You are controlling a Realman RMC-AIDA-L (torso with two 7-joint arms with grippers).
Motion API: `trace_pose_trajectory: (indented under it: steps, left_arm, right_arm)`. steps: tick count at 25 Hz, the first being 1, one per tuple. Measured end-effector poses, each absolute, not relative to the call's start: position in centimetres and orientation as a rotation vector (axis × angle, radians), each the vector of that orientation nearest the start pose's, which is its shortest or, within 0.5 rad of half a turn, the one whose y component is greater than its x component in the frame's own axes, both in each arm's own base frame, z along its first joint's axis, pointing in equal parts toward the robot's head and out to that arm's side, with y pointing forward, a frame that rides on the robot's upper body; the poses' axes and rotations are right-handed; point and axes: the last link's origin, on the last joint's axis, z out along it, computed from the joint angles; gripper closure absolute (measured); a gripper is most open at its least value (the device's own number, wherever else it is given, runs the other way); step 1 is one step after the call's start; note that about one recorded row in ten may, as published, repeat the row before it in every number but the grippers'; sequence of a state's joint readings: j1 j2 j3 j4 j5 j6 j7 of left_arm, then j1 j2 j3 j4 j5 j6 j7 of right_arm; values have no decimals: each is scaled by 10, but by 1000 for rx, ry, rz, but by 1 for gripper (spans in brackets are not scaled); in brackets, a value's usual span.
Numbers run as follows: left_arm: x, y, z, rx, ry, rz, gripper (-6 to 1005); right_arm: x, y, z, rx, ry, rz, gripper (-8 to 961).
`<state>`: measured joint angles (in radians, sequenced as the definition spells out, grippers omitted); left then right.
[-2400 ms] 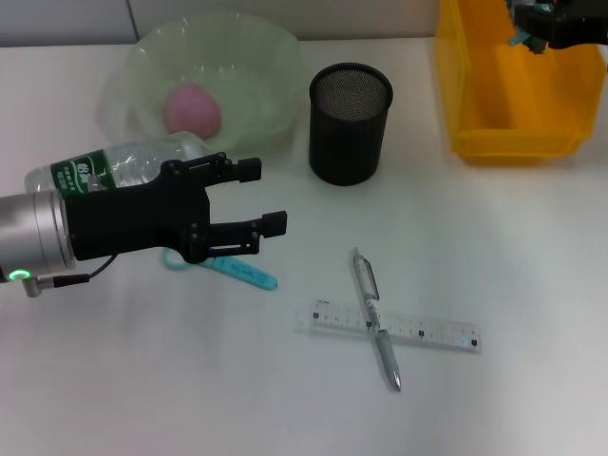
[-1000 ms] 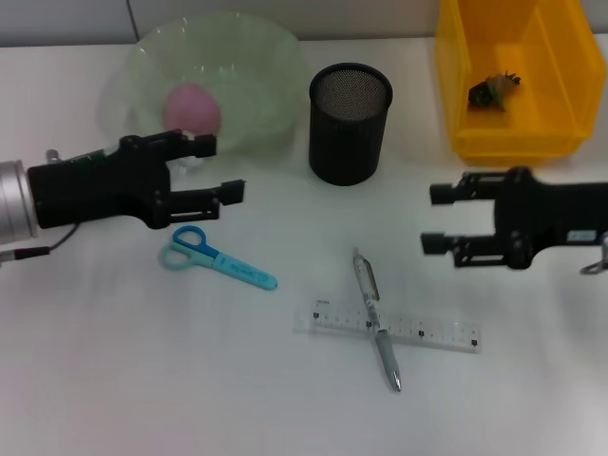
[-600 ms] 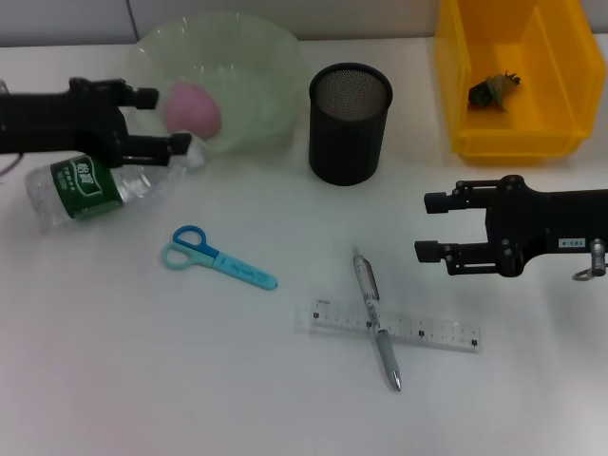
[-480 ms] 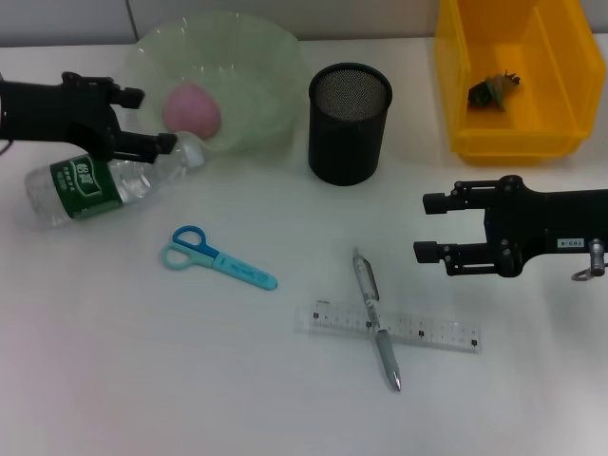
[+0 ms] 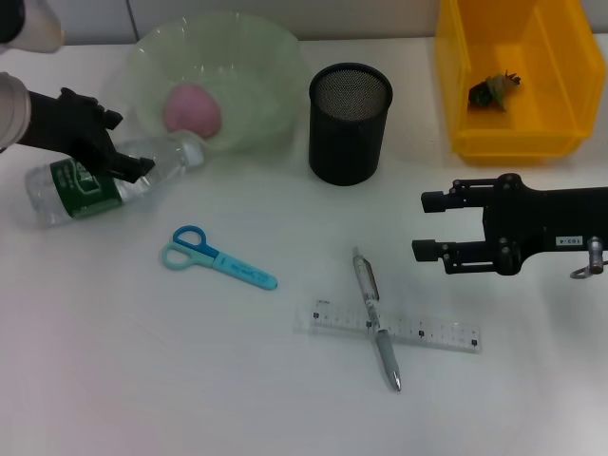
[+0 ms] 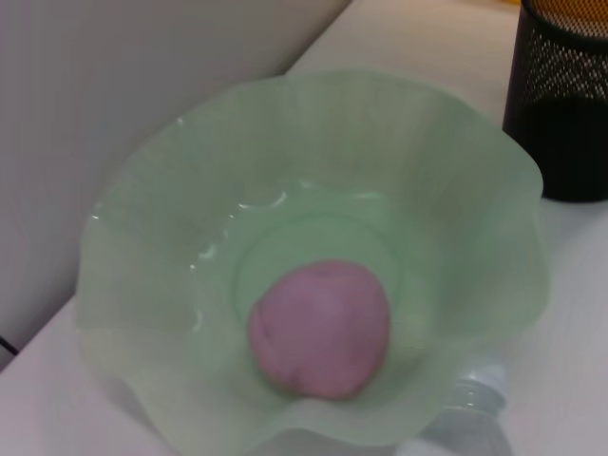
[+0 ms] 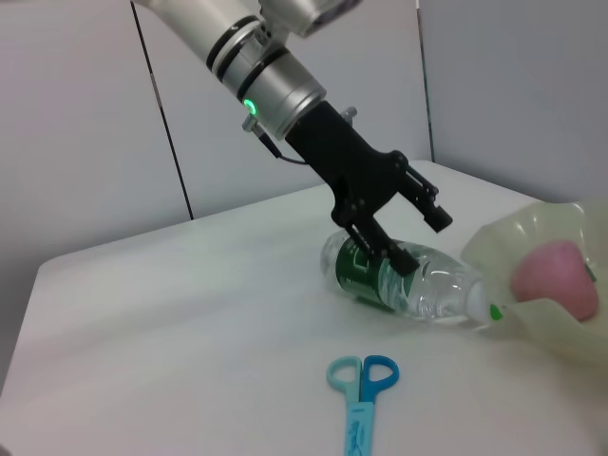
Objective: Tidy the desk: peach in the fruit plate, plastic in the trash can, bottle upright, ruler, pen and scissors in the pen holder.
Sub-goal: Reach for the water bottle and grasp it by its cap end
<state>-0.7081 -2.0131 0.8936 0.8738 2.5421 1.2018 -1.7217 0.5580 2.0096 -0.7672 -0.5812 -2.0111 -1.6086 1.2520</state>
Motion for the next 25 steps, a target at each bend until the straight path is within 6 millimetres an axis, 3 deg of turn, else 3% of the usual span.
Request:
trace_pose_trajectory:
  steps: [13, 25]
  left_arm:
    - [-259, 416, 27, -2620, -459, 312, 186]
    - [-235, 407, 1, -2741, -385, 318, 187]
  right_arm:
    - [263, 328, 3, -2876, 419, 617, 267]
    - [262, 329, 3, -2876, 433, 618, 268]
